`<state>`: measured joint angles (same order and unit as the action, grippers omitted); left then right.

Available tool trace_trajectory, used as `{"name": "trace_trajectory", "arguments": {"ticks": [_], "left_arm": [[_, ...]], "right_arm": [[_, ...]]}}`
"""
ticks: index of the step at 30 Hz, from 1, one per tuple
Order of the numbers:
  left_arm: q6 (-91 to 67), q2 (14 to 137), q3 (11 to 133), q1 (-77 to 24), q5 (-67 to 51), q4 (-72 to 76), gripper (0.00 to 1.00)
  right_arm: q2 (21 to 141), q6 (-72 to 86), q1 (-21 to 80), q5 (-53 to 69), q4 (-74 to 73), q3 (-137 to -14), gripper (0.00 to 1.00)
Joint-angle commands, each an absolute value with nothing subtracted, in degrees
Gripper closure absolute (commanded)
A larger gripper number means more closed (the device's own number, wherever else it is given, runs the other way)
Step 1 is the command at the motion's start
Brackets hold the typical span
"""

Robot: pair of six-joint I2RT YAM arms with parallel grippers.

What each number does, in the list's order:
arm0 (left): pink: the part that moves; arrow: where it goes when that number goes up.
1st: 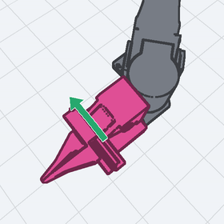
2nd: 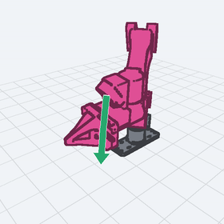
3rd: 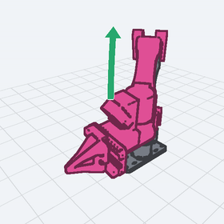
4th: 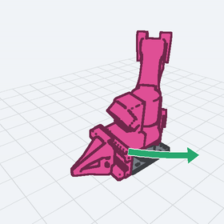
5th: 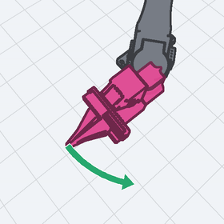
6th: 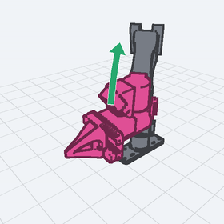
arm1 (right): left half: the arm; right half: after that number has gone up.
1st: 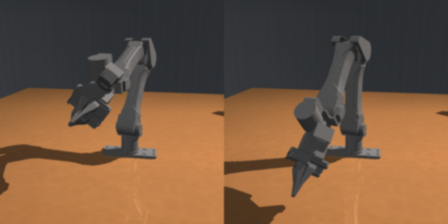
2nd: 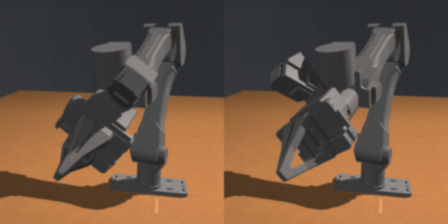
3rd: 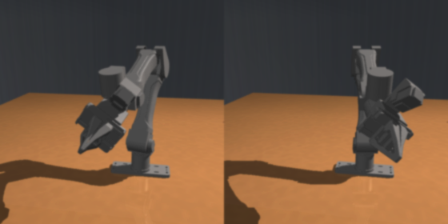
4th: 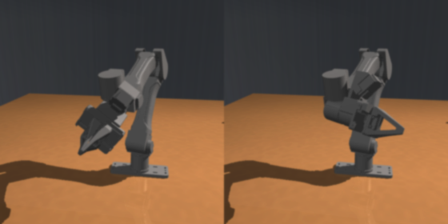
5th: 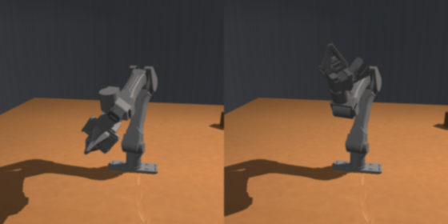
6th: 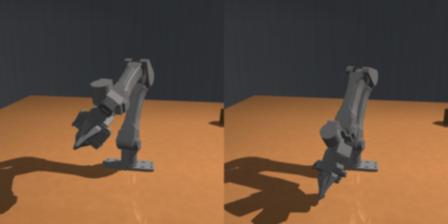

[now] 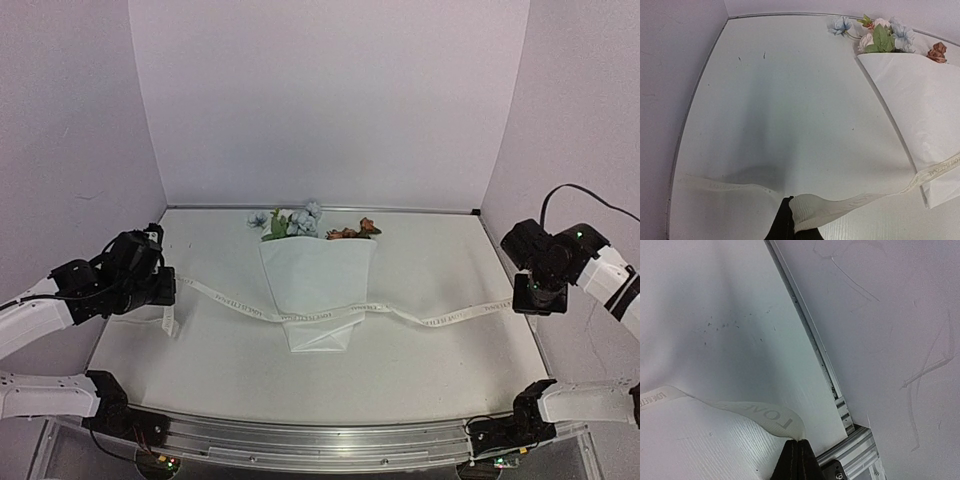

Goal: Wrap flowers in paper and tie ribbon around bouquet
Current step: Adjust the ribbon at the center of the board.

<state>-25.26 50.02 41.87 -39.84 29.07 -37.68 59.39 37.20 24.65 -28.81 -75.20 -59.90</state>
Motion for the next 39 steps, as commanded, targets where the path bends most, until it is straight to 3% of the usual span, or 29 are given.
{"name": "trace_trajectory", "arguments": {"ticks": [1,4,7,11,15,19,28,39], "left_arm": [[-39.69,51.18,40.81,-39.64,25.83,-35.87,0.96],[-49.09,51.05,37.88,-39.64,25.63,-35.96,0.84],[-55.03,50.24,33.95,-39.64,25.37,-34.24,0.63],[-59.73,48.67,32.48,-39.59,27.48,-34.36,0.26],[-57.03,48.75,33.57,-39.39,25.52,-31.68,0.11],[-59.41,51.99,35.00,-36.41,25.19,-33.66,0.13],[-75.24,53.16,30.52,-22.46,13.42,-36.94,0.36],[-87.38,66.71,28.66,-21.39,18.21,-37.46,0.39]], "right_arm": [[59.36,41.62,19.71,-29.80,-76.74,-58.12,1.00],[59.45,43.13,17.74,-30.02,-76.80,-57.70,1.00],[60.10,43.68,15.63,-29.84,-76.81,-57.46,1.00],[60.57,43.49,12.81,-28.76,-76.82,-56.97,1.00],[60.82,43.40,11.37,-28.71,-76.80,-56.72,1.00],[60.19,43.58,9.59,-28.10,-76.81,-56.55,1.00],[59.52,44.16,9.35,-22.31,-74.61,-56.74,1.00],[58.04,41.39,9.39,-18.97,-71.81,-57.42,1.00]]}}
